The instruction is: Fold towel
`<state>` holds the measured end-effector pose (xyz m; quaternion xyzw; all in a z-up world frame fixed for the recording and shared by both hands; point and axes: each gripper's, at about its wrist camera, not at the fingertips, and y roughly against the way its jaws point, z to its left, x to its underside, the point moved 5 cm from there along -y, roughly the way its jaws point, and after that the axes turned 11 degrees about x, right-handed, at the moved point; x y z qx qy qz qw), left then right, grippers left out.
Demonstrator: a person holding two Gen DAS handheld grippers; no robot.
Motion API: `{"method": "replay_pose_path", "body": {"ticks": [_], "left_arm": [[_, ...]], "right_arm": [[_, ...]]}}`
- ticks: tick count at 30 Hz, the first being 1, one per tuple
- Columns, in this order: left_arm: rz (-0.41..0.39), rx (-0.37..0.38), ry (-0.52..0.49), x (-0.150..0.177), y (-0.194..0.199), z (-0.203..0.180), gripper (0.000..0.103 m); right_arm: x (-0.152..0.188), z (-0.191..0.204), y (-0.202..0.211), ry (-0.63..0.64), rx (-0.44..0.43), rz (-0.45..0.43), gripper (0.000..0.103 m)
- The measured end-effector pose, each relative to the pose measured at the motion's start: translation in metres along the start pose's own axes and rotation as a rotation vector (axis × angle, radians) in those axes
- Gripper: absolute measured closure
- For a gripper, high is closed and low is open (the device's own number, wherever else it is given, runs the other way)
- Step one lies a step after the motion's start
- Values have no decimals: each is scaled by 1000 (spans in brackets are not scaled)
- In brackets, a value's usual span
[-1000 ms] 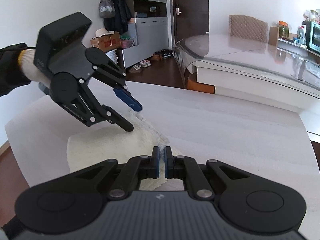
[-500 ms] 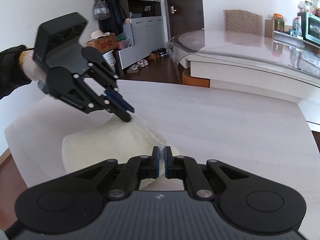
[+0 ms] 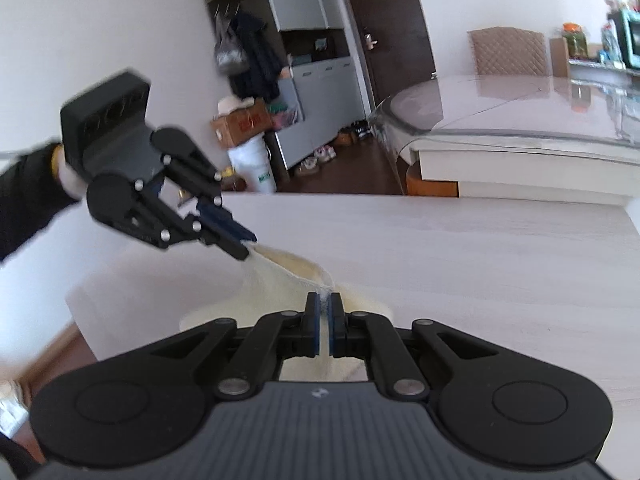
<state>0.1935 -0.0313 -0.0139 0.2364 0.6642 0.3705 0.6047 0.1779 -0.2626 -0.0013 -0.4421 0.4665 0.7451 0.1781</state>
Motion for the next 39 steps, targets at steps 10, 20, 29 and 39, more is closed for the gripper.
{"method": "replay_pose_path", "body": {"ticks": [10, 20, 29, 39], "left_arm": [[33, -74, 86, 11, -27, 26, 90], [-3, -81, 113, 14, -20, 35, 88], [15, -15, 147, 22, -17, 27, 74], [51, -39, 85, 20, -25, 16, 90]], "right_arm": [[3, -11, -45, 32, 105, 97, 98], [8, -16, -50, 32, 137, 99, 94], [8, -6, -39, 37, 90, 74, 89], [22, 19, -48, 125, 56, 132, 89]]}}
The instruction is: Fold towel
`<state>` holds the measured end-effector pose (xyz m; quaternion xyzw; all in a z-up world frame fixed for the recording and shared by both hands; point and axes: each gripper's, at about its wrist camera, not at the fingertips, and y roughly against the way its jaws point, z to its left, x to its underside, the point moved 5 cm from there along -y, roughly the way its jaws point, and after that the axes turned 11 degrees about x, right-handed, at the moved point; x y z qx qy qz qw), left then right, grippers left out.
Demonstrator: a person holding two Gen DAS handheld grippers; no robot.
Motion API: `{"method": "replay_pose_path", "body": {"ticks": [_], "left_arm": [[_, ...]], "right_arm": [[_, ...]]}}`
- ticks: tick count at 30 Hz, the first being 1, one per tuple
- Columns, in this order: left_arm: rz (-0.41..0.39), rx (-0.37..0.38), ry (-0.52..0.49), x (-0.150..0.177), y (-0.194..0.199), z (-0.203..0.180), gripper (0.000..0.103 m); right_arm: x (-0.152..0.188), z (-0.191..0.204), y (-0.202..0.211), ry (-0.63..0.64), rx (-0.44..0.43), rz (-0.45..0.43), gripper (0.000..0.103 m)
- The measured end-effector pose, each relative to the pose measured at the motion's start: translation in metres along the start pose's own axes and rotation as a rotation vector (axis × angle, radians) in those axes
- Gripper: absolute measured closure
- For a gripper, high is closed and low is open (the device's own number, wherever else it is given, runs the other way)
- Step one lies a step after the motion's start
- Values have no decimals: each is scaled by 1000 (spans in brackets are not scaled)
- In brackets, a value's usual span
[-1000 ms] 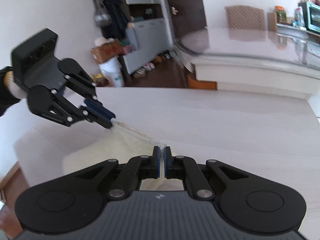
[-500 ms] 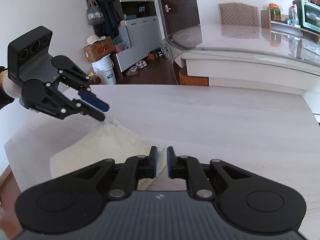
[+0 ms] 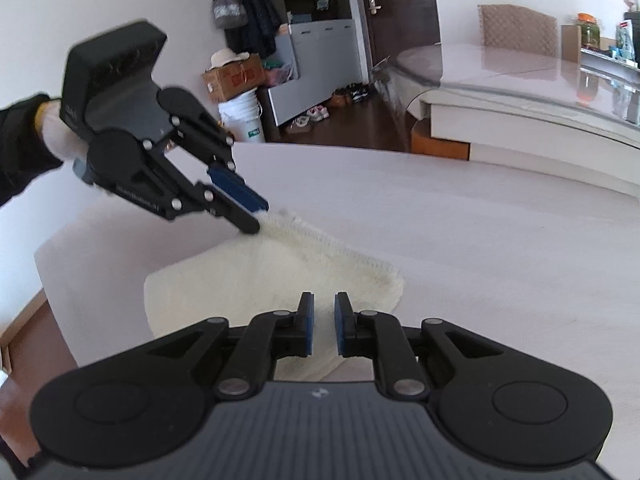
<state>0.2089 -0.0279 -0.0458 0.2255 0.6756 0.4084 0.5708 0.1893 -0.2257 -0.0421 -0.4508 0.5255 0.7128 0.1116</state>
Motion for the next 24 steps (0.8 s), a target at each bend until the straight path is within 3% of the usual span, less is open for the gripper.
{"method": "replay_pose_path", "body": {"ticks": [7, 18, 24], "left_arm": [[-25, -76, -71, -11, -1, -2, 90], [-36, -108, -45, -10, -23, 15, 89], [-39, -141, -92, -14, -21, 14, 83]], "right_arm": [[0, 3, -4, 17, 10, 9, 89], [1, 3, -4, 11, 13, 12, 89], [-13, 2, 0, -1, 20, -21, 89]]}}
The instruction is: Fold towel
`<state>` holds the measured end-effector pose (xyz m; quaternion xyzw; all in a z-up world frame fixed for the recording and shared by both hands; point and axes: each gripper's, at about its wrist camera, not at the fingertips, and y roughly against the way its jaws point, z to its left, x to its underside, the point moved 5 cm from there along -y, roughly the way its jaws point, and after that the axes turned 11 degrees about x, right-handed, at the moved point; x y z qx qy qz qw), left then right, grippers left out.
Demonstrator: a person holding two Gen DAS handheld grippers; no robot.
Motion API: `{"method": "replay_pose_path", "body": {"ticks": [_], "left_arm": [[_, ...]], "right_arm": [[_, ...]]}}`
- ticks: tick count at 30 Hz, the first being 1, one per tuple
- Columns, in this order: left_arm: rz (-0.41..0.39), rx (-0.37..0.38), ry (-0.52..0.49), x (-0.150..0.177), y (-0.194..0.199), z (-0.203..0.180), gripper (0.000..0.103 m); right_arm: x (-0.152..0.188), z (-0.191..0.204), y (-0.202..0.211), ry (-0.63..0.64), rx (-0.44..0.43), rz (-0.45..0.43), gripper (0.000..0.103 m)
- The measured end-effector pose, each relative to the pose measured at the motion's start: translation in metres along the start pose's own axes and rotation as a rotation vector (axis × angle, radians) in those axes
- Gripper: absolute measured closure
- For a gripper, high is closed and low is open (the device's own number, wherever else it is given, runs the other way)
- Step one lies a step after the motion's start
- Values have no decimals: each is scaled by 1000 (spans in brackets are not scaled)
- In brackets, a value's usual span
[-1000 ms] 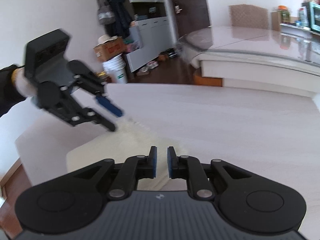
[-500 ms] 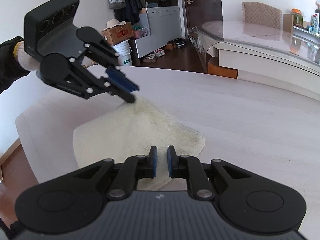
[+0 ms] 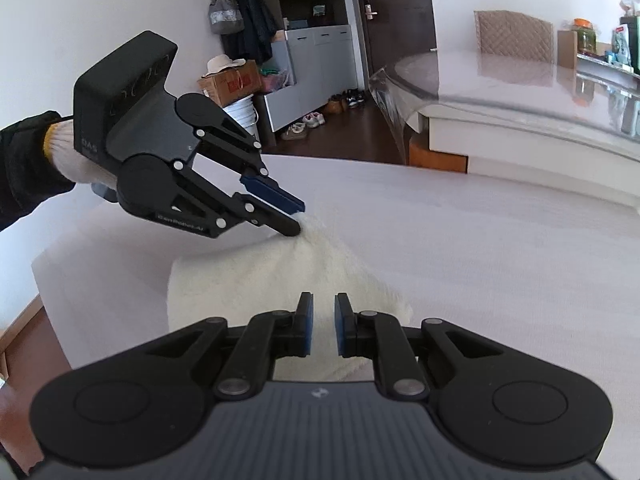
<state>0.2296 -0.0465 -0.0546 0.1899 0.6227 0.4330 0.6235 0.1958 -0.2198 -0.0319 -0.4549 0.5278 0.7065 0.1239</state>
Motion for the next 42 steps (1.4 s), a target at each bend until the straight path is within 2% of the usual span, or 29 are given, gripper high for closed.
{"method": "replay_pose_path", "body": {"ticks": [3, 9, 13, 16, 20, 24, 28, 35, 42], "left_arm": [[7, -20, -15, -2, -4, 0, 81], [-16, -8, 65, 1, 3, 7, 79], [-28, -30, 151, 12, 26, 6, 77], [-31, -48, 208, 24, 44, -7, 78], [-68, -1, 272, 33, 61, -39, 78], [-71, 30, 274, 35, 62, -65, 78], [-28, 10, 254, 45, 53, -77, 77], [-16, 7, 235, 49, 48, -63, 73], [11, -39, 196, 50, 41, -40, 69]], "right_arm": [[4, 5, -9, 27, -2, 37, 89], [9, 7, -7, 20, 6, 37, 88], [9, 6, -4, 19, 6, 35, 88], [3, 7, -3, 23, 4, 17, 88], [-10, 12, -7, 55, 0, -9, 88], [-16, 13, -15, 77, 8, -10, 88], [-13, 9, -21, 80, 21, 18, 88], [1, 4, -17, 39, 42, 37, 88], [11, 11, -7, 7, 42, 40, 86]]}}
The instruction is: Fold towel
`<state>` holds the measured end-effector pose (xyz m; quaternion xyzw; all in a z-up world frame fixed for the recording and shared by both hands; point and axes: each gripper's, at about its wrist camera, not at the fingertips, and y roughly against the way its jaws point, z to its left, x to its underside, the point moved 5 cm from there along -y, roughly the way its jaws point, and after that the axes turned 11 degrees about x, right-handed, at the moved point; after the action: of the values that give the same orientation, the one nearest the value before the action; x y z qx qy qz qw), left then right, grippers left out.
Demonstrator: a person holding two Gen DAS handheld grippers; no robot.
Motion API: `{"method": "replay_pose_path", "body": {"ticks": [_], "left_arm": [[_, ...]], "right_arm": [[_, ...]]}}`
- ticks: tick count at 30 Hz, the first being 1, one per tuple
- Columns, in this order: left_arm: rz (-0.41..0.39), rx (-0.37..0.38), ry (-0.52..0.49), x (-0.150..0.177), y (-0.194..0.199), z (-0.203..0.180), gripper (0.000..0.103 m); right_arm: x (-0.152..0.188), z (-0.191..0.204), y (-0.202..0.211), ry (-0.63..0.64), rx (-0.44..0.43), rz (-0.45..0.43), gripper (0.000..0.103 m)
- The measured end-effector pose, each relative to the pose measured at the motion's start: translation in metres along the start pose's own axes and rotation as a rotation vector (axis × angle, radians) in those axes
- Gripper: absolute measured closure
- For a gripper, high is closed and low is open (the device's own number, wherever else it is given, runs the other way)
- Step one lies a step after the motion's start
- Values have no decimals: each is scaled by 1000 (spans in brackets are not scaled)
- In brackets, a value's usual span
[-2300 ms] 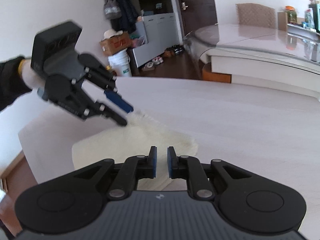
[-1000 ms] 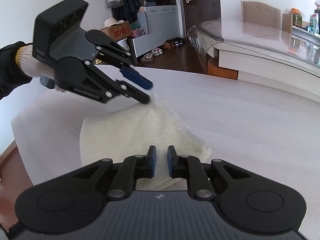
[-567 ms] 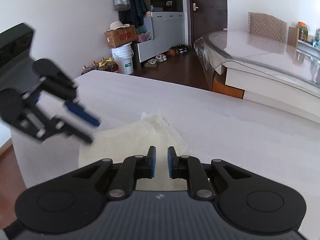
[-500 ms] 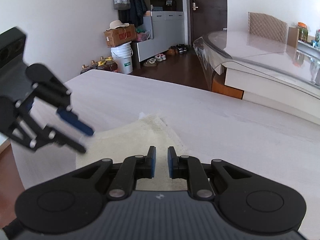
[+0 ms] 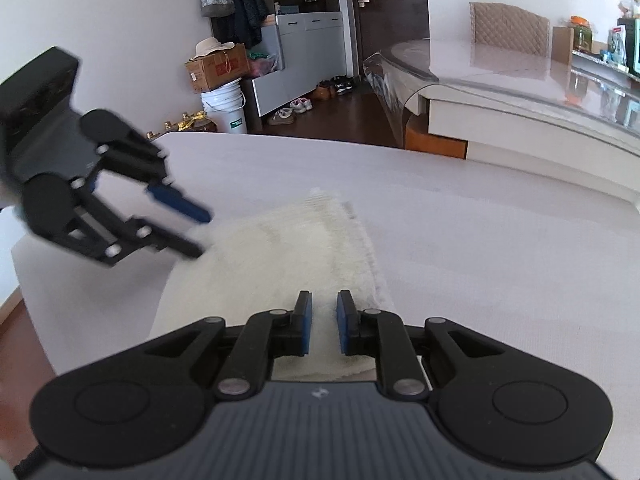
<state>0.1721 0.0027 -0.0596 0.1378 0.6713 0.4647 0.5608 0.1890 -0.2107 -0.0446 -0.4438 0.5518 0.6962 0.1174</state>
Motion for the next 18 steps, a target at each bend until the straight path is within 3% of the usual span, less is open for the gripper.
{"method": "replay_pose_path", "body": {"ticks": [5, 9, 13, 18], "left_arm": [[15, -36, -28, -7, -6, 8, 70], [-6, -32, 27, -10, 3, 6, 71], [-23, 23, 135, -9, 10, -9, 70], [-32, 33, 206, -11, 7, -11, 44]], "right_arm": [[-2, 7, 6, 56, -19, 22, 86], [-22, 0, 4, 74, 0, -26, 86], [-45, -2, -12, 101, -2, -55, 86], [-56, 1, -40, 137, -34, -23, 86]]}}
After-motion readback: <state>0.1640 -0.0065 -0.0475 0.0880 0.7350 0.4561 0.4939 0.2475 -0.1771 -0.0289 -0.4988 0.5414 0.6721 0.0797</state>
